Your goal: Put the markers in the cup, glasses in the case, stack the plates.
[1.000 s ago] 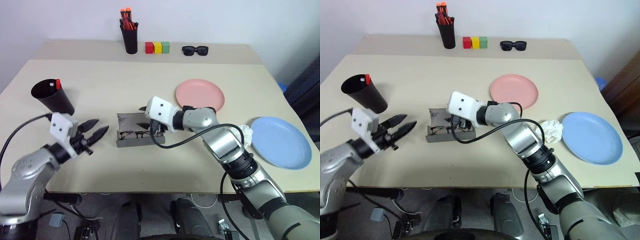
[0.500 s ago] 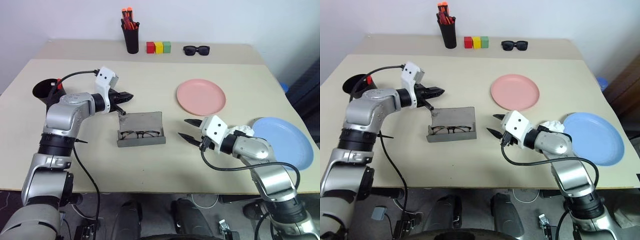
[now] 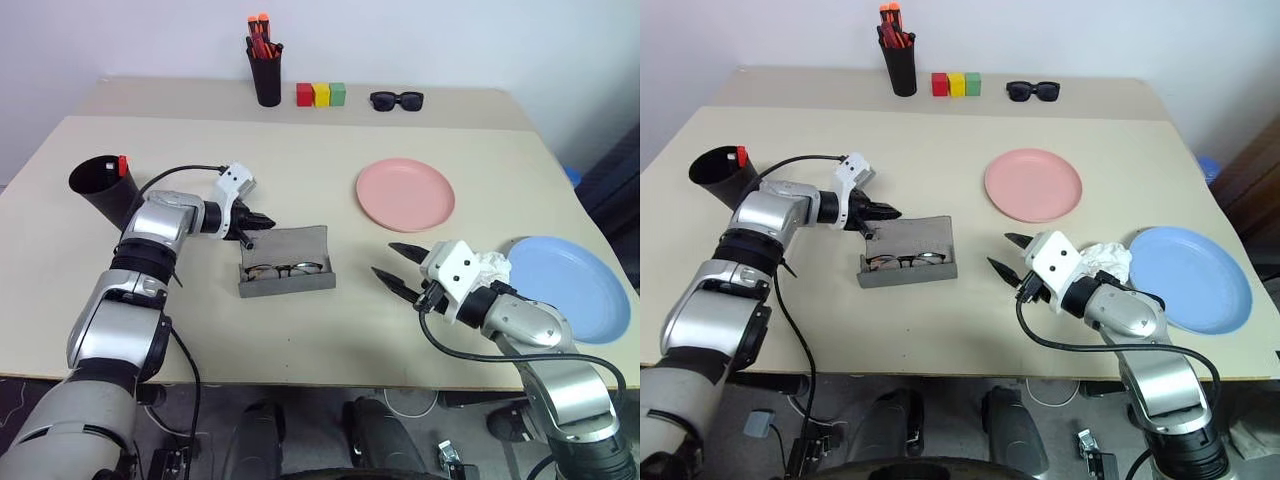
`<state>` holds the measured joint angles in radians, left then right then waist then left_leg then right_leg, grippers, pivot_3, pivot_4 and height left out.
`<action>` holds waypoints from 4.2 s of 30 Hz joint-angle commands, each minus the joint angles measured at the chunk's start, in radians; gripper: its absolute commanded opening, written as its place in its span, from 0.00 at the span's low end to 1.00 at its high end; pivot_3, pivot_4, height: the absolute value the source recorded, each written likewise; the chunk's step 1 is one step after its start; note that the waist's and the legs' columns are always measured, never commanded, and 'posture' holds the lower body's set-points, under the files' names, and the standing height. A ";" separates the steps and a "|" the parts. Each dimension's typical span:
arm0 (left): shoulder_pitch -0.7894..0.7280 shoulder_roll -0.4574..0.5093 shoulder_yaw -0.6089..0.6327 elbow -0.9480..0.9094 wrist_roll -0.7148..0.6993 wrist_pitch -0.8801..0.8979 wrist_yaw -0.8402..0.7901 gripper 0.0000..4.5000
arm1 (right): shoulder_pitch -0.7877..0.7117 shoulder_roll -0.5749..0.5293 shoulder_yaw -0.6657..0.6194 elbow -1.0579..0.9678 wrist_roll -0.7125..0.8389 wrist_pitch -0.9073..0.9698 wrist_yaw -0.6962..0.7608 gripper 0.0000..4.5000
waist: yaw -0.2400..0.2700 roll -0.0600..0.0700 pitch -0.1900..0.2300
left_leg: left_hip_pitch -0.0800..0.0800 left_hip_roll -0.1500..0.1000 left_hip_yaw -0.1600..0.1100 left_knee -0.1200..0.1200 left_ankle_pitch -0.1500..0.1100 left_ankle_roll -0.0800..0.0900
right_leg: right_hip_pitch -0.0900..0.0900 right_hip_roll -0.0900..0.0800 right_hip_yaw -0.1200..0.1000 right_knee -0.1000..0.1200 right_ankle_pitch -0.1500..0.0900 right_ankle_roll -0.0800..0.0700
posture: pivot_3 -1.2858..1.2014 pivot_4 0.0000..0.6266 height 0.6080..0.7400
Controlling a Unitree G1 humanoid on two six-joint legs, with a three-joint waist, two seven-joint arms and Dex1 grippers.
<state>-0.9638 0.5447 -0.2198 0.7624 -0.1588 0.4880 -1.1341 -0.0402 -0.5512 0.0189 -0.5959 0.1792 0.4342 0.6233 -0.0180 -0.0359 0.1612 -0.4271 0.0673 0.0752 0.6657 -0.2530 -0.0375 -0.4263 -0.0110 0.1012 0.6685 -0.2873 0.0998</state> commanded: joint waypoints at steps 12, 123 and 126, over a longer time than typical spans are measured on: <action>0.332 0.174 0.079 -0.606 -0.125 0.024 -0.183 0.01 | -0.074 -0.007 -0.016 0.043 0.013 -0.008 -0.008 0.51 | 0.004 0.000 0.000 | 0.000 0.000 0.000 0.001 0.000 0.000 | 0.000 0.000 0.000 0.000 0.000 0.000 | 0.52 0.24 0.89; 0.488 -0.119 0.053 -0.863 -0.257 -0.136 0.114 0.00 | 0.185 -0.285 -0.410 0.049 -0.491 -0.115 -0.020 0.00 | 0.007 0.007 -0.002 | 0.006 -0.001 -0.001 0.002 0.000 0.001 | 0.006 0.000 0.003 0.000 0.000 0.000 | 0.52 0.24 0.89; 0.481 -0.125 0.049 -0.847 -0.253 -0.143 0.109 0.00 | 0.229 -0.305 -0.495 0.061 -0.497 -0.077 0.016 0.00 | 0.008 0.007 -0.001 | 0.006 -0.002 -0.001 0.002 0.000 0.001 | 0.007 0.000 0.003 -0.001 0.000 0.000 | 0.52 0.24 0.89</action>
<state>-0.4675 0.4260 -0.1735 -0.0760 -0.4132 0.3648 -1.0214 0.1732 -0.8465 -0.4152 -0.5179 -0.3204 0.3365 0.6241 -0.0097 -0.0293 0.1597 -0.4215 0.0656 0.0744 0.6674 -0.2532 -0.0369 -0.4193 -0.0110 0.1041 0.6677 -0.2876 0.1001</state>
